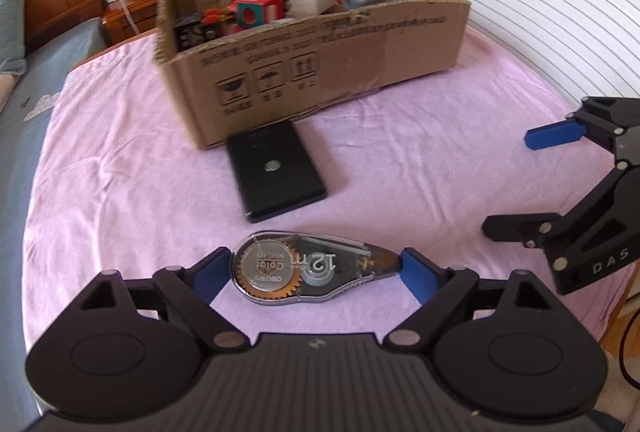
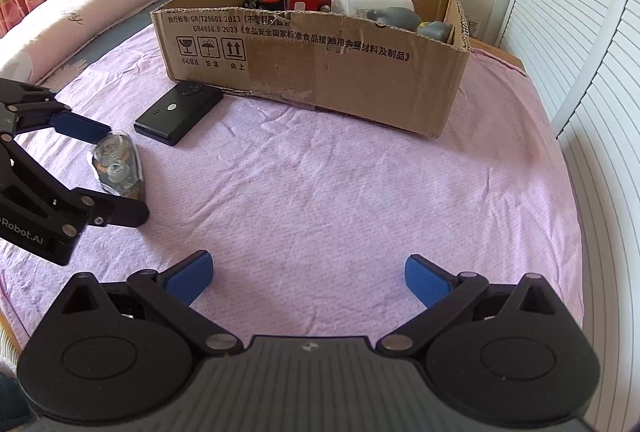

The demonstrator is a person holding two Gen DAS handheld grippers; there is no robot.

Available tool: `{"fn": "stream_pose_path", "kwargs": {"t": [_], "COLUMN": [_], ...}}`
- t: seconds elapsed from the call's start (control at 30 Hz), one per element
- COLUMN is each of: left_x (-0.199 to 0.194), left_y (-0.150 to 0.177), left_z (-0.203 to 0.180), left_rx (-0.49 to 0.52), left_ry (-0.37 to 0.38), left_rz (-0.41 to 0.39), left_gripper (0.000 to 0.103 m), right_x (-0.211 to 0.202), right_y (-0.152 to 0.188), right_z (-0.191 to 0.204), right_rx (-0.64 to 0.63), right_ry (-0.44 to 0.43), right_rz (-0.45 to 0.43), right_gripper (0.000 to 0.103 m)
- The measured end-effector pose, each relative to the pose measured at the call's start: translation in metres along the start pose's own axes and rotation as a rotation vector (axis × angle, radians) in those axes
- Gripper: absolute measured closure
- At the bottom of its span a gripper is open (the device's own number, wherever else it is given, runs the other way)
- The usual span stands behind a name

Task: Organize rigid objects
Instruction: 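Grasp the correction tape roller with the left gripper while the right moves to the black device, then grasp the black rectangular device with the right gripper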

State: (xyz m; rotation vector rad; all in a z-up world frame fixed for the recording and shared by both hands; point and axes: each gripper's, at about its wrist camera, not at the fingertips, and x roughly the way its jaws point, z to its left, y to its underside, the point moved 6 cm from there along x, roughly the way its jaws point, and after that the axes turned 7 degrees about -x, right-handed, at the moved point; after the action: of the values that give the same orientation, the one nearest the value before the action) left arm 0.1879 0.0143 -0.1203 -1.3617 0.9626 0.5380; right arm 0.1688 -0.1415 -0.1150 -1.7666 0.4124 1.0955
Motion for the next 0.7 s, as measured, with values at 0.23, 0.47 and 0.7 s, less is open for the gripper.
{"fn": "stream_pose_path", "kwargs": {"t": [0.23, 0.47, 0.7], "left_x": [-0.009, -0.014, -0.041], "left_y": [0.01, 0.013, 0.009], "left_z": [0.046, 0.066, 0.072], "left_rx": [-0.162, -0.234, -0.213], "left_ry": [-0.099, -0.071, -0.038], "left_rz": [-0.005, -0.011, -0.068], "left_gripper": [0.013, 0.008, 0.007], "right_x": [0.003, 0.01, 0.02], "right_y": [-0.004, -0.024, -0.059], "right_z": [0.001, 0.018, 0.048], "right_rx": [0.051, 0.009, -0.066], "right_ry": [0.036, 0.062, 0.017], "right_rz": [0.019, 0.025, -0.025], "right_gripper": [0.0, 0.0, 0.0]}}
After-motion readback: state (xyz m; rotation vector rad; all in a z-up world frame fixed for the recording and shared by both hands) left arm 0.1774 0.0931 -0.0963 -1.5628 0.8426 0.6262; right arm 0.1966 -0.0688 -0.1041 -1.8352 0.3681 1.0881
